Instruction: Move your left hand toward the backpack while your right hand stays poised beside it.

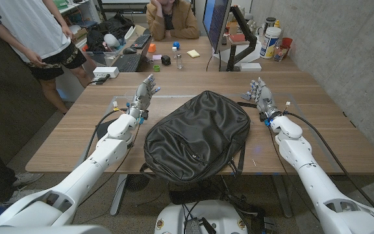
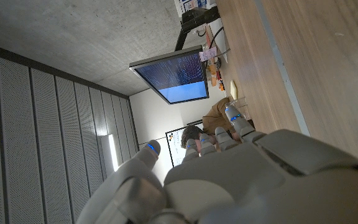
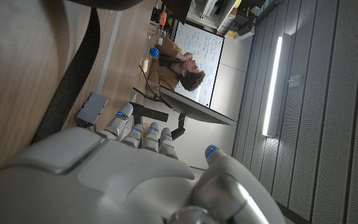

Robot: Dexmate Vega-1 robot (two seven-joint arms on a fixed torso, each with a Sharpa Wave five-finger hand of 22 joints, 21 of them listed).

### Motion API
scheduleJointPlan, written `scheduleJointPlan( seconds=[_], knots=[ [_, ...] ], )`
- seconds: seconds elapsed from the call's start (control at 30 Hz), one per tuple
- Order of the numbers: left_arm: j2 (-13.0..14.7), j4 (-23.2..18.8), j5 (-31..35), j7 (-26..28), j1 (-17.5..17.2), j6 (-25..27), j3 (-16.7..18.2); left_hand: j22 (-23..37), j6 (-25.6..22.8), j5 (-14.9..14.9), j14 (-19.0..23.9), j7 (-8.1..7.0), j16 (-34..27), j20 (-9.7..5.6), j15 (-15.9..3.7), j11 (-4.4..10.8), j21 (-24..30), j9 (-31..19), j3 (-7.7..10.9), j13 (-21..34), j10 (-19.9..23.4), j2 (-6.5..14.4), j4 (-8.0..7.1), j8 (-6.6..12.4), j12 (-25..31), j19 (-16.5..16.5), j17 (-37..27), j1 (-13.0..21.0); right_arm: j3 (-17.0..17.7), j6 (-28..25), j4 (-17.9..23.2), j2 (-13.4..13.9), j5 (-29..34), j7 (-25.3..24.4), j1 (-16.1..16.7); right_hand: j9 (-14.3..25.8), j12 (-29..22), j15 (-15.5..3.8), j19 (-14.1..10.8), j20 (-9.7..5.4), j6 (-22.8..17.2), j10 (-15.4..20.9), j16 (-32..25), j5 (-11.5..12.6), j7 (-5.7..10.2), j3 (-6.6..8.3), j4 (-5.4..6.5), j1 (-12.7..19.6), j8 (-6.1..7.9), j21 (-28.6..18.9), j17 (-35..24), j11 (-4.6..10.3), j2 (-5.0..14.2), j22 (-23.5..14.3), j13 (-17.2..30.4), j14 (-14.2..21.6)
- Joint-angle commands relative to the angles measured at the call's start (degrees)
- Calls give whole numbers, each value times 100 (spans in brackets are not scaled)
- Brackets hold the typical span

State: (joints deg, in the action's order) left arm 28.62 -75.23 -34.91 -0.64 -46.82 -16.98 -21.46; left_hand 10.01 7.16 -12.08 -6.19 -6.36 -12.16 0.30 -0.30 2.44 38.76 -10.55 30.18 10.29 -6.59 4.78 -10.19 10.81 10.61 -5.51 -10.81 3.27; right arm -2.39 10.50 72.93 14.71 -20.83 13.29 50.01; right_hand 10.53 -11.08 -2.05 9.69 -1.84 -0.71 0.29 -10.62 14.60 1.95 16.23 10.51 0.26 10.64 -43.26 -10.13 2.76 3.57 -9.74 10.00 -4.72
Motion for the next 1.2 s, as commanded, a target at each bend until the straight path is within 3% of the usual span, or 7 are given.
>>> scheduleJointPlan(
  seconds=[0.03,1.2],
  knots=[
    [-5,-76,46,29,-7,-70,22,27,4,-30,-26,-23,1,-33,-60,-39,-18,-7,9,17,5,402,17,35,33,2,-12,-18,193,-26,-19,-154,159,130,-7,18,-38,-232,69,-567,-12,-14,-22,37,38,33,-5,9,30,10,-16,36,623,-29,27,-48],
    [75,-247,382,-5,162,-170,-51,28,-37,-31,-38,-30,18,-87,-102,-44,-65,-7,30,17,13,400,31,30,27,24,-8,7,325,31,-148,-296,275,238,-68,17,-42,-230,44,-559,-21,-8,-18,46,28,44,-10,18,34,104,-12,22,620,-31,27,-50]
  ],
)
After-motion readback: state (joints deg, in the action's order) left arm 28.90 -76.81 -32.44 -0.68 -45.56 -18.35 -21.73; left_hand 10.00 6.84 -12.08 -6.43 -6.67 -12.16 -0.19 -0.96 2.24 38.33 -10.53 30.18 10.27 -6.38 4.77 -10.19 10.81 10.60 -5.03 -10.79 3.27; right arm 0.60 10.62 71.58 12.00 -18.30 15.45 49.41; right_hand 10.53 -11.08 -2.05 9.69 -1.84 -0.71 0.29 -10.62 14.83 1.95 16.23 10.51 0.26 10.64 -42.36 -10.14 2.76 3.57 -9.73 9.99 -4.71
